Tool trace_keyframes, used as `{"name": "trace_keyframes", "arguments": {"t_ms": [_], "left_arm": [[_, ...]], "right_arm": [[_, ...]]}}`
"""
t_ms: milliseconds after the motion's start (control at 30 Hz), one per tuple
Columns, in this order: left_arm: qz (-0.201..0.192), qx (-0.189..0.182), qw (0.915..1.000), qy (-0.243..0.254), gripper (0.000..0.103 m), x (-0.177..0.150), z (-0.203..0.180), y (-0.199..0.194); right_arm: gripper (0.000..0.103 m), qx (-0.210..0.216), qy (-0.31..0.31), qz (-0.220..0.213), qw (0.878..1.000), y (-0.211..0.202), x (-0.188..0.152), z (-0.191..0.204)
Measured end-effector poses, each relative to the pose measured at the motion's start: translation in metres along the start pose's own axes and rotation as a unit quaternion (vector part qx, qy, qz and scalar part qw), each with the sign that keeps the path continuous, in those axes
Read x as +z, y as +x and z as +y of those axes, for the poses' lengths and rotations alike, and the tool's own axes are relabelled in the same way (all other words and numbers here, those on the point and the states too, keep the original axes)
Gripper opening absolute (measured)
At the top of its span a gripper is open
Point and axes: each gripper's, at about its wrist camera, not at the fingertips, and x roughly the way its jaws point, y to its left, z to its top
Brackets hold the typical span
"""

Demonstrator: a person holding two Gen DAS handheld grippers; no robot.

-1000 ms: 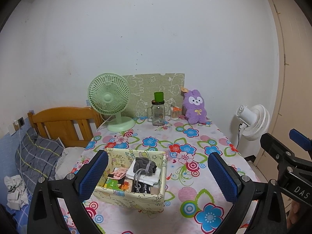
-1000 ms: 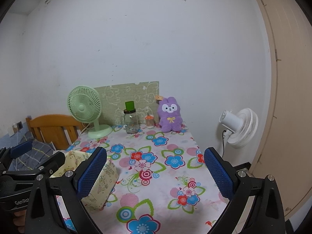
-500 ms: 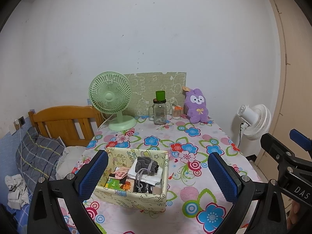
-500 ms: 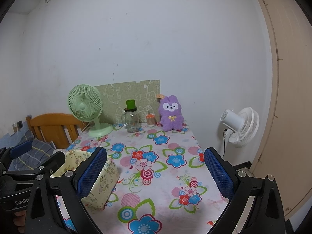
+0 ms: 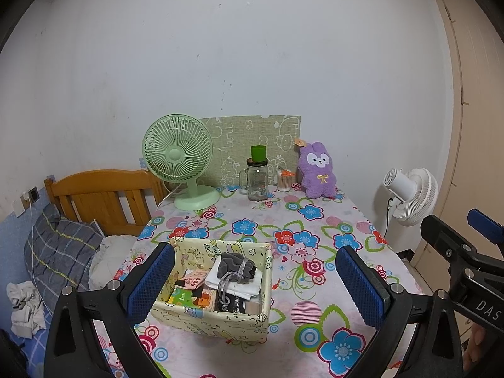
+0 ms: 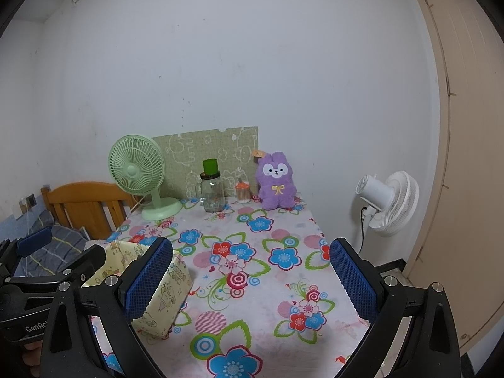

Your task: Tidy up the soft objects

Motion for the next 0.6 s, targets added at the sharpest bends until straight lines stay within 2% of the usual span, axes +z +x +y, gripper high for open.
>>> {"name": "trace_keyframes", "arguments": {"t_ms": [600], "left_arm": [[0.001, 0.002, 1.0, 0.002, 0.103, -0.0012, -0.0001, 0.0008]], "right_arm": [[0.101, 0.0, 0.0, 0.002, 1.0, 0.0008, -0.0004, -0.0001]]}}
